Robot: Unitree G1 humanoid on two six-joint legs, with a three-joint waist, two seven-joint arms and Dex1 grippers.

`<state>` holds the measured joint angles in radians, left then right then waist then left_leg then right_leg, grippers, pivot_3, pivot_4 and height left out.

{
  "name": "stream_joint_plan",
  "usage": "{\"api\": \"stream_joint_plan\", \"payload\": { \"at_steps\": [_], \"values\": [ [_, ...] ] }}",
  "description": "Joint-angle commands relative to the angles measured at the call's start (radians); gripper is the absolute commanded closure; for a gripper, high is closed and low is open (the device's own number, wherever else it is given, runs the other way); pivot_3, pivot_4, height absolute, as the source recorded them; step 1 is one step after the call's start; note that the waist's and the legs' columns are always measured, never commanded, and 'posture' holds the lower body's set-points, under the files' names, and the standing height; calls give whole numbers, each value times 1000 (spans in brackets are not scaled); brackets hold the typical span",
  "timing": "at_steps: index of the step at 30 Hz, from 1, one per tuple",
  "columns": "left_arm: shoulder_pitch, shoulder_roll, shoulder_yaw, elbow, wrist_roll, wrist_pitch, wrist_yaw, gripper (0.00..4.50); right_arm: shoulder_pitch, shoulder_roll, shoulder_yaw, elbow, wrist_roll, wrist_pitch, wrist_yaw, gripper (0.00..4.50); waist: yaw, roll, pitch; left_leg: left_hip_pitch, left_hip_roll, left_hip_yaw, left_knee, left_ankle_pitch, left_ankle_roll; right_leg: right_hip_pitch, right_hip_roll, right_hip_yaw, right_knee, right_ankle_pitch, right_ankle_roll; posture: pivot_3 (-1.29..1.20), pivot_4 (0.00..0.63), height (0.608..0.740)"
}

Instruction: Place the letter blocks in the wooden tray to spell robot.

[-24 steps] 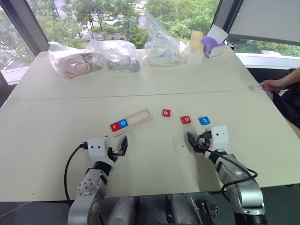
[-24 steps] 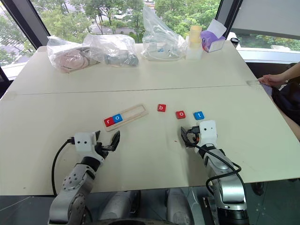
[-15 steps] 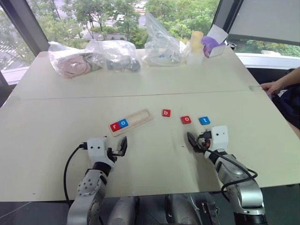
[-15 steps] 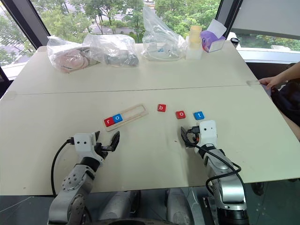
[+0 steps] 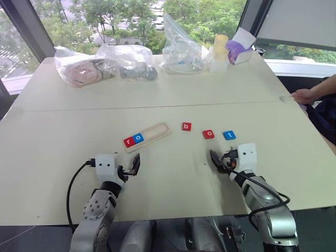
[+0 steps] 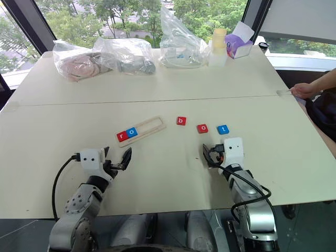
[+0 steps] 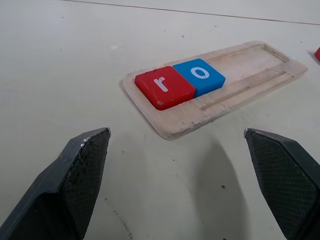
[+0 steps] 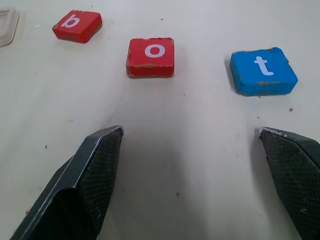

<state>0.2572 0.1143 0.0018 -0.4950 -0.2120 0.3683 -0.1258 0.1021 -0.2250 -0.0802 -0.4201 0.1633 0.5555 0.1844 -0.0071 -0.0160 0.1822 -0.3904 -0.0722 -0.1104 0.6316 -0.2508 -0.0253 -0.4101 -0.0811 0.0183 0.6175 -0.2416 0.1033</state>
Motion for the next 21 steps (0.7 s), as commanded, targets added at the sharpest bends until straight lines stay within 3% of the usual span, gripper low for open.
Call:
{"api": "stream_joint_plan", "payload": {
  "at_steps": [1,5,12,17,21],
  "values": [
    [-26,48,34,-58,-33,30,-43,0,29,-34,6,-57,-14,-21,23,91,0,0,0,0,0,0,0,0,0,0,0,0,0,0,0,0,150,740],
    [-60,143,65,-72,-98,72,-145,0,28,-112,13,-107,-8,-46,98,91,-1,1,1,0,0,0,0,0,0,0,0,0,0,0,0,0,150,740],
    [-256,406,176,-4,-274,194,-391,0,-135,-340,-10,-188,182,96,372,91,-3,4,3,0,0,0,1,0,0,-1,1,-1,2,0,-1,0,150,740],
    [-439,633,145,263,-279,135,-717,0,-291,-481,-5,-154,258,120,528,91,-3,3,4,0,0,0,0,0,0,-1,1,-2,1,1,-1,0,150,740],
    [-589,716,44,503,-221,17,-961,0,-382,-505,7,-151,297,145,557,91,-3,4,4,-1,0,0,-1,0,0,-1,1,-2,-1,1,-1,0,150,740]
  ]
}}
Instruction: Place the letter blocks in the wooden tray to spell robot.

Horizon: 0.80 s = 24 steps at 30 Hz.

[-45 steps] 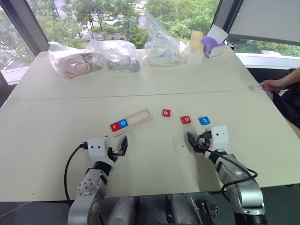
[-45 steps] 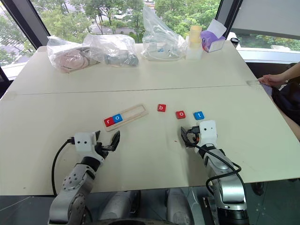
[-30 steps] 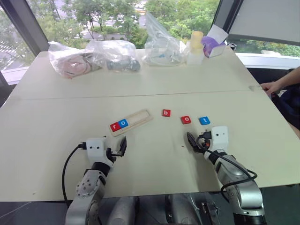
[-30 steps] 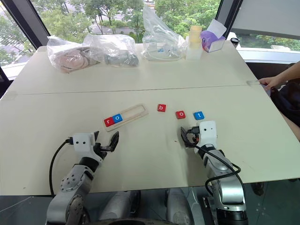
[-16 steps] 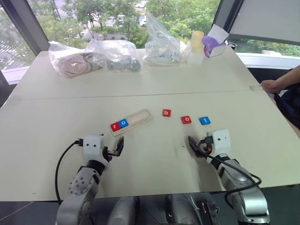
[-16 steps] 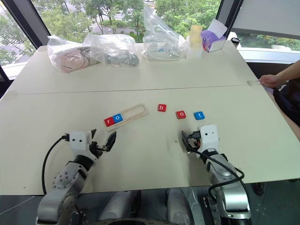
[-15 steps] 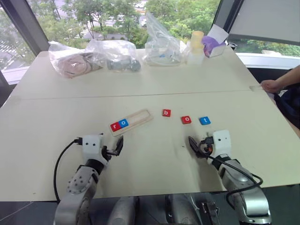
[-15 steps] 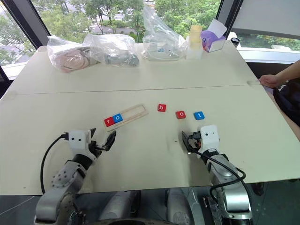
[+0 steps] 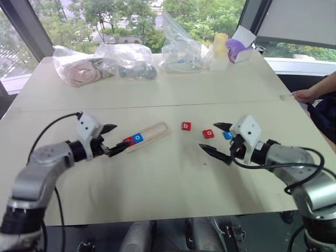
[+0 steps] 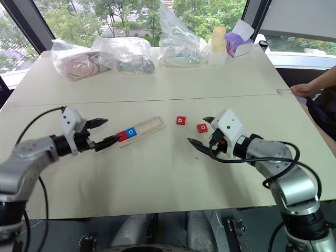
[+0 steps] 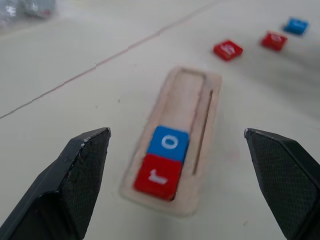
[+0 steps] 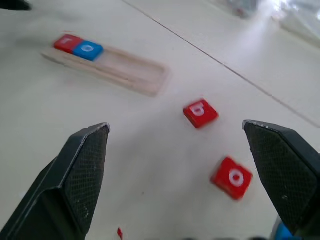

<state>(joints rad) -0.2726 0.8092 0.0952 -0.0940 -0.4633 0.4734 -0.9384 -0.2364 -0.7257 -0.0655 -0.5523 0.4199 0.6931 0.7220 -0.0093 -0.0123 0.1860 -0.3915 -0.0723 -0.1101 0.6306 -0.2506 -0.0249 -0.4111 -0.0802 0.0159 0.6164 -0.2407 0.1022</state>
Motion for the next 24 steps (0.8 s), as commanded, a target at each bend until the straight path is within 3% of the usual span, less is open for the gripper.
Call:
{"api": "stream_joint_plan", "payload": {
  "at_steps": [1,7,14,18,24],
  "values": [
    [-84,29,-70,146,45,-111,-192,0,-56,-5,-5,-22,46,12,22,91,-1,0,0,0,0,0,0,0,0,0,0,0,-1,0,0,0,150,740],
    [-252,-3,-165,459,157,-280,-347,0,-93,13,15,-48,61,46,-14,91,1,0,0,-3,0,0,0,-1,1,-3,-2,0,-1,2,4,0,150,740],
    [-363,-88,-203,713,251,-438,-389,0,-65,16,11,-90,74,74,-50,91,0,-1,0,-7,0,0,0,-1,1,-8,-2,1,1,3,4,0,150,740],
    [-398,-119,-202,793,275,-473,-406,0,-49,14,1,-107,82,84,-68,91,-1,-1,0,-16,-1,0,5,0,1,-18,-2,1,9,4,6,0,150,740],
    [-410,-150,-208,832,294,-486,-423,0,-33,18,-4,-125,87,94,-98,91,-2,-1,0,-15,-1,0,9,0,1,-18,-1,1,13,4,5,0,150,740]
  ]
}}
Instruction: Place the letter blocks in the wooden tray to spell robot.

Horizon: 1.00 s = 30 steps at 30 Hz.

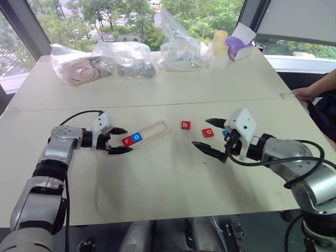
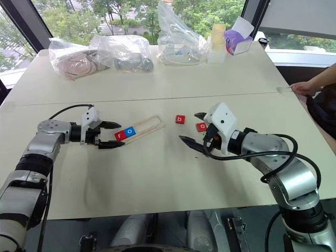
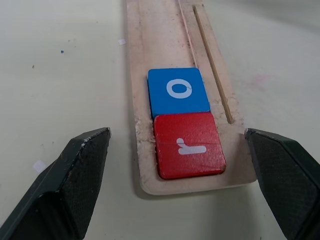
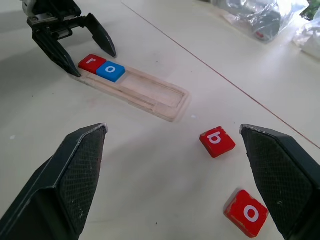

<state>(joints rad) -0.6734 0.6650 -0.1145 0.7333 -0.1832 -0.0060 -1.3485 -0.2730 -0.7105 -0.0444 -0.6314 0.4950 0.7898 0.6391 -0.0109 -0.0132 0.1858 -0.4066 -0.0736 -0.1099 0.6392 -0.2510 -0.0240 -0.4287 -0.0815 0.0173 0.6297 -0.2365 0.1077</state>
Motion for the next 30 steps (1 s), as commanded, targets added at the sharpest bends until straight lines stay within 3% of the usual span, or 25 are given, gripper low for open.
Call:
{"api": "stream_joint_plan", "payload": {
  "at_steps": [1,24,28,30],
  "values": [
    [-8,-8,1,2,16,-5,-13,0,5,2,-26,-47,14,-2,-18,91,0,0,0,0,0,0,1,0,0,0,0,0,0,0,0,0,150,740],
    [102,-49,-5,-67,86,-28,150,0,-29,-1,-2,-17,-7,-16,-37,91,4,3,-4,2,0,-1,8,0,0,6,0,0,2,1,1,0,150,740],
    [101,-50,-8,-55,92,-35,152,1266,-35,-1,1,-15,-8,-17,-37,0,3,4,-4,3,0,0,8,0,0,7,0,0,2,1,1,0,150,740],
    [106,-51,-12,-54,96,-46,154,1371,-37,-3,1,-13,-9,-18,-36,0,3,4,-4,4,0,0,8,0,0,7,0,0,2,1,1,0,150,740]
  ]
}}
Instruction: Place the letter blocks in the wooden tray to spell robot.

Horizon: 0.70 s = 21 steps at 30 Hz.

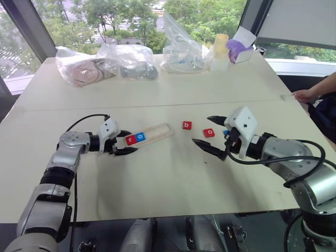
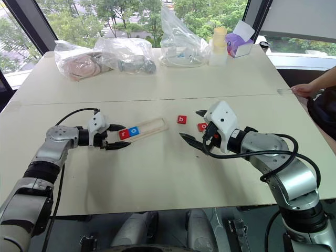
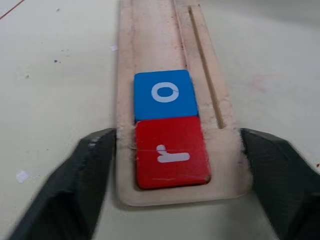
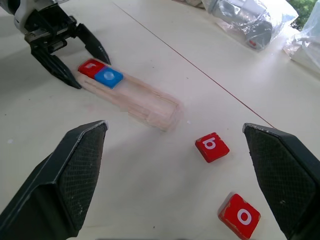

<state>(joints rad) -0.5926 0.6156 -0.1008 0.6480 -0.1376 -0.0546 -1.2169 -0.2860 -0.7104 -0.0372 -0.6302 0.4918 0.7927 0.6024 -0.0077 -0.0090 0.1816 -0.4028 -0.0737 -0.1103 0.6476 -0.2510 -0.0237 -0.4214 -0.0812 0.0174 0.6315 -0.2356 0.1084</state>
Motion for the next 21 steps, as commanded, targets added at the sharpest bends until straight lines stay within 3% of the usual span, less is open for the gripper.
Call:
{"api": "stream_joint_plan", "payload": {
  "at_steps": [1,6,16,21],
  "values": [
    [29,-2,-28,29,53,-3,23,1371,-25,-4,-6,-13,-7,-22,1,0,0,0,0,0,0,0,0,0,0,0,0,0,0,0,0,0,150,740],
    [56,0,-44,-17,49,-38,-4,1371,-24,-9,-10,-9,-9,-24,6,0,-2,1,0,1,0,0,0,0,0,1,0,0,0,0,0,0,150,740],
    [185,-4,-100,-335,-29,6,-151,1371,-43,-15,0,12,-14,-31,26,0,-2,1,-1,0,0,1,-1,0,1,0,-1,1,-1,0,0,0,150,740],
    [226,3,-120,-405,-26,15,-166,1371,-54,-13,10,14,-15,-29,30,0,-2,1,-1,0,0,1,-1,0,1,0,-1,1,-1,0,0,0,150,740]
  ]
}}
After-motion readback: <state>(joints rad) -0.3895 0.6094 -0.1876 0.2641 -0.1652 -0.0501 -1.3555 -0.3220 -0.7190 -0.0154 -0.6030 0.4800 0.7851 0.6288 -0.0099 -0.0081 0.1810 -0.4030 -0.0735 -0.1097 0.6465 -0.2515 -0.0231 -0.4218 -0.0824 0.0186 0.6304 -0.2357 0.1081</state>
